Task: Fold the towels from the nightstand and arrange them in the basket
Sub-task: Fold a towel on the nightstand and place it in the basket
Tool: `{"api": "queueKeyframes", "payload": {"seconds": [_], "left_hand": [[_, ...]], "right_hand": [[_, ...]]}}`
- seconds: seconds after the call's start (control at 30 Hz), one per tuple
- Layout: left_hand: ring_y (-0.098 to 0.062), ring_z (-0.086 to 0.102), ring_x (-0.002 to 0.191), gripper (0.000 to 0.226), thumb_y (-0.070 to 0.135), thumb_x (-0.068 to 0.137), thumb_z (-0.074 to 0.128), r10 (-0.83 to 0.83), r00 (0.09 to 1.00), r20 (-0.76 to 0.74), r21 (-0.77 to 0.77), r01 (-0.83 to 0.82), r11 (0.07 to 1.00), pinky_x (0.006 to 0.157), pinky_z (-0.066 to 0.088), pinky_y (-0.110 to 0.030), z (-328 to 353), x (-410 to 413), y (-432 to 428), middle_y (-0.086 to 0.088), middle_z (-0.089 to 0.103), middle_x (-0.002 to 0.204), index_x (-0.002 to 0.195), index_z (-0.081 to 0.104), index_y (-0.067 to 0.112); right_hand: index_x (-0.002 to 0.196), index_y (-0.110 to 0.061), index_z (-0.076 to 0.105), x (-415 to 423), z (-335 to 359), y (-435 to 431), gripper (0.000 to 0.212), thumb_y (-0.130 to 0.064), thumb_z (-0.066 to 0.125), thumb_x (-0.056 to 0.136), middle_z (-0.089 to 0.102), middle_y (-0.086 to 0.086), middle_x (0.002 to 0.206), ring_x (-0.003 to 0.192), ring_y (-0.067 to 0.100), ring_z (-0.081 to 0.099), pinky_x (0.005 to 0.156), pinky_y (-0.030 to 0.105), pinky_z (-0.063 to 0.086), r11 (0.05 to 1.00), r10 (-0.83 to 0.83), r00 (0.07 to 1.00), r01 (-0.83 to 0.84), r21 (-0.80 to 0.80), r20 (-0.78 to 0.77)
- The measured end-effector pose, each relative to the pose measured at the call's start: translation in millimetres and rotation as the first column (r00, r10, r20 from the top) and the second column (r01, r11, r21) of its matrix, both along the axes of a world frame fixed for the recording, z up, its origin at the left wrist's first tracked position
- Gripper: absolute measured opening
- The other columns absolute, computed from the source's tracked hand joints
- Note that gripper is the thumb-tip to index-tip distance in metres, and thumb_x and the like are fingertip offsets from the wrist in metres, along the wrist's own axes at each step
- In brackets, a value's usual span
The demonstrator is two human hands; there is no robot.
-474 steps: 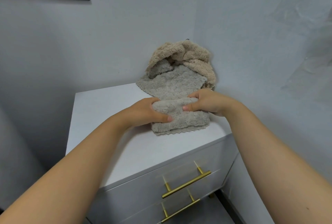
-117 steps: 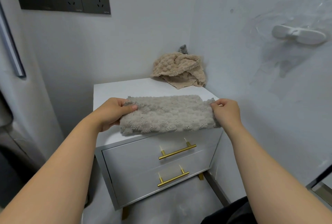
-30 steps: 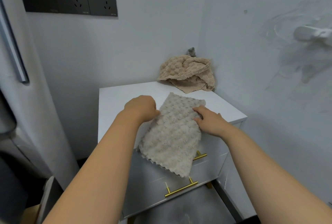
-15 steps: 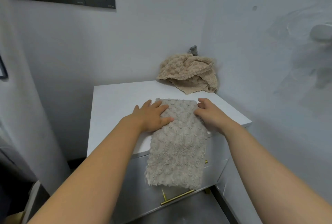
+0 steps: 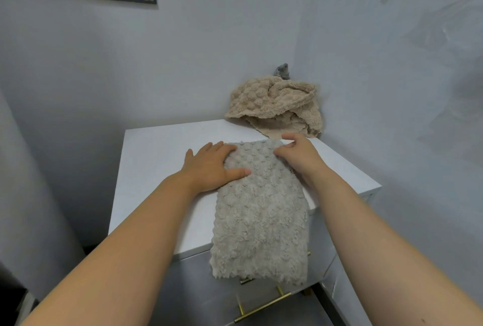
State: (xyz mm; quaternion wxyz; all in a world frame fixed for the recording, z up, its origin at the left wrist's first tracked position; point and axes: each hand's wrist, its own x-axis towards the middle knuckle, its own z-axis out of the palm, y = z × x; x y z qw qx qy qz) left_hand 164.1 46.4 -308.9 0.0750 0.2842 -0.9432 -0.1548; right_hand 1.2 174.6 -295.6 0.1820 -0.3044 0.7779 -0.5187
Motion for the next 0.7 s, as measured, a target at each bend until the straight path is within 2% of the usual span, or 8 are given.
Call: {"api": "queueKeyframes", "payload": {"seconds": [0.07, 0.13, 0.17, 0.27, 0.43, 0.53, 0.6, 0.7], "left_hand": [[-0.018, 0.030, 0.138, 0.079, 0.073, 0.081, 0.044, 0.034, 0.994, -0.102, 0.046, -0.030, 0.998, 0.113, 0.017, -0.052, 1.2, -1.1, -1.5, 0.006, 0.035, 0.149, 0.146, 0.026, 0.031], [-0.021, 0.036, 0.135, 0.078, 0.068, 0.084, 0.045, 0.080, 0.981, -0.174, 0.097, -0.064, 0.993, 0.112, 0.023, -0.047, 2.9, -2.1, -1.3, 0.003, 0.039, 0.149, 0.147, 0.024, 0.028], [-0.022, 0.039, 0.134, 0.077, 0.065, 0.085, 0.048, 0.101, 0.974, -0.204, 0.127, -0.076, 0.989, 0.111, 0.026, -0.044, 3.1, -2.1, -0.3, 0.001, 0.041, 0.148, 0.147, 0.024, 0.028], [-0.023, 0.044, 0.130, 0.079, 0.056, 0.084, 0.060, 0.156, 0.944, -0.291, 0.269, -0.076, 0.960, 0.107, 0.034, -0.037, 4.1, 0.2, -0.6, 0.000, 0.044, 0.145, 0.147, 0.023, 0.027], [-0.022, 0.042, 0.132, 0.085, 0.051, 0.081, 0.067, 0.215, 0.905, -0.368, 0.392, -0.058, 0.918, 0.105, 0.035, -0.038, 3.6, 4.6, -0.9, 0.000, 0.042, 0.146, 0.148, 0.020, 0.028], [-0.023, 0.044, 0.129, 0.086, 0.053, 0.080, 0.067, 0.238, 0.891, -0.387, 0.452, -0.042, 0.891, 0.107, 0.036, -0.039, 4.4, 4.4, -1.4, -0.001, 0.045, 0.142, 0.148, 0.020, 0.029], [-0.022, 0.049, 0.122, 0.086, 0.052, 0.078, 0.068, 0.247, 0.881, -0.404, 0.491, -0.019, 0.871, 0.103, 0.039, -0.037, 5.8, 4.9, -1.4, -0.002, 0.050, 0.133, 0.148, 0.022, 0.030], [-0.011, 0.058, 0.095, 0.084, 0.035, 0.080, 0.074, 0.271, 0.848, -0.456, 0.569, 0.044, 0.821, 0.075, 0.042, -0.010, 9.3, 5.8, 0.0, -0.006, 0.060, 0.113, 0.148, 0.025, 0.026]], "right_hand": [[0.126, -0.013, 0.050, -0.6, -0.7, -2.1, 0.045, -0.001, 0.061, 0.084, 0.054, 0.000, 0.073, 0.059, 0.011, 0.052, 0.057, 0.023, 0.042, 0.997, -0.002, 0.999, 0.005, -0.071, 0.039], [0.122, -0.016, 0.053, -0.4, 0.7, -3.2, 0.048, 0.007, 0.060, 0.081, 0.050, 0.003, 0.073, 0.058, 0.013, 0.051, 0.053, 0.024, 0.043, 0.987, 0.031, 0.993, -0.013, -0.158, 0.110], [0.121, -0.018, 0.054, -0.3, 0.6, -3.4, 0.051, 0.011, 0.060, 0.078, 0.052, 0.008, 0.078, 0.063, 0.017, 0.055, 0.056, 0.028, 0.048, 0.977, 0.061, 0.985, -0.027, -0.211, 0.160], [0.118, -0.020, 0.058, -2.4, -1.4, -5.3, 0.059, 0.018, 0.057, 0.073, 0.057, 0.022, 0.107, 0.092, 0.033, 0.061, 0.084, 0.047, 0.053, 0.942, 0.145, 0.945, -0.041, -0.333, 0.294], [0.121, -0.013, 0.057, -2.4, 0.4, 0.7, 0.058, 0.024, 0.044, 0.078, 0.052, 0.018, 0.131, 0.117, 0.031, 0.056, 0.091, 0.044, 0.052, 0.853, 0.306, 0.805, 0.005, -0.522, 0.508], [0.118, -0.014, 0.058, -4.1, 1.9, 5.1, 0.057, 0.023, 0.039, 0.080, 0.057, 0.014, 0.127, 0.105, 0.026, 0.063, 0.074, 0.035, 0.058, 0.801, 0.403, 0.718, 0.025, -0.599, 0.568], [0.119, -0.014, 0.057, -4.2, 2.2, 6.5, 0.056, 0.023, 0.038, 0.081, 0.061, 0.013, 0.120, 0.095, 0.024, 0.068, 0.069, 0.034, 0.059, 0.778, 0.443, 0.687, 0.024, -0.628, 0.576], [0.116, -0.015, 0.059, -3.5, 3.1, 6.4, 0.055, 0.022, 0.040, 0.080, 0.057, 0.015, 0.127, 0.097, 0.024, 0.068, 0.069, 0.034, 0.059, 0.768, 0.460, 0.679, 0.018, -0.640, 0.571]]}}
